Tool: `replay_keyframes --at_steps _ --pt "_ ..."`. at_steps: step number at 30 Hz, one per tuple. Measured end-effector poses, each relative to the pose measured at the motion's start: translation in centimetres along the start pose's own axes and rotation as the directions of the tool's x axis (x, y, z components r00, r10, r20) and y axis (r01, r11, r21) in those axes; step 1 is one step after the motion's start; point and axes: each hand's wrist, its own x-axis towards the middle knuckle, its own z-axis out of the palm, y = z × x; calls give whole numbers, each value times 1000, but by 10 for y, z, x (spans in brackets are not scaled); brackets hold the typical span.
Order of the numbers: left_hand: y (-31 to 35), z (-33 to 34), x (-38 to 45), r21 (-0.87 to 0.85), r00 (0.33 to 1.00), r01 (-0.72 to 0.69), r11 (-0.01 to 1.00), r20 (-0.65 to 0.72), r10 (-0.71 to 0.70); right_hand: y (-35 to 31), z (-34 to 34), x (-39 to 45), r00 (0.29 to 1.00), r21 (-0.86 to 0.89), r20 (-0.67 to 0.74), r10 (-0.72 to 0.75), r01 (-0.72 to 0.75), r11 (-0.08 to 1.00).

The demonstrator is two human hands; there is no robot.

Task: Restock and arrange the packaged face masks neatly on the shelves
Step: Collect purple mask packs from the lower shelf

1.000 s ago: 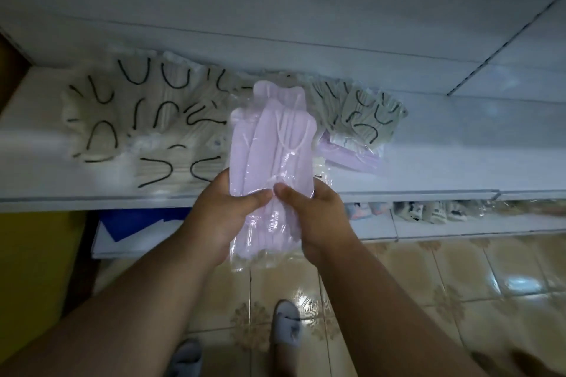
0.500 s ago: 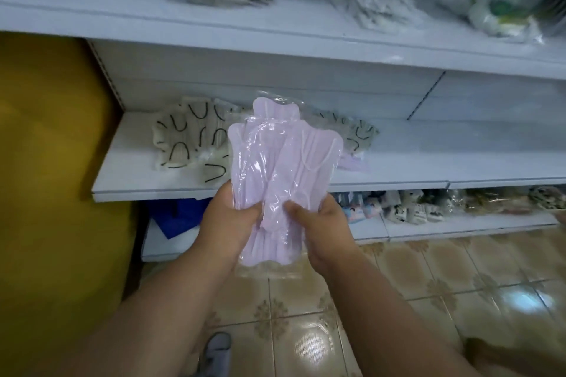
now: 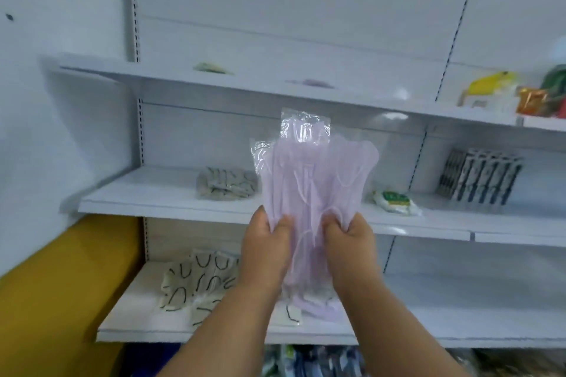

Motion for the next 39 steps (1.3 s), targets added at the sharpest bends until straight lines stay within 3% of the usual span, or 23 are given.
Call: replay_keyframes --at_steps 3,7,12,15,20,24,32,39 --pt "47 10 6 56 991 -118 991 -57 121 -40 -9 8 997 18 -19 -71 71 997" --pt "90 21 20 47 981 -177 983 -78 180 -81 -16 21 989 55 -27 -142 144 988" --pt "114 28 45 36 982 -167 985 -85 170 -106 -6 50 988 114 -27 -155 157 981" --pt "124 33 74 -28 985 -167 986 -37 166 -117 10 83 982 171 -99 -162 177 969" --pt "153 48 148 117 966 -255 960 -18 259 -147 29 148 978 185 -119 -172 192 964" --pt "186 66 207 189 952 -304 934 36 303 -176 35 194 977 122 -76 -198 206 971" --pt "229 122 304 165 928 -366 916 136 346 -217 29 313 961 -81 -93 -261 254 964" --pt "215 183 383 416 940 -339 844 114 322 -215 41 436 971 -323 18 -237 230 918"
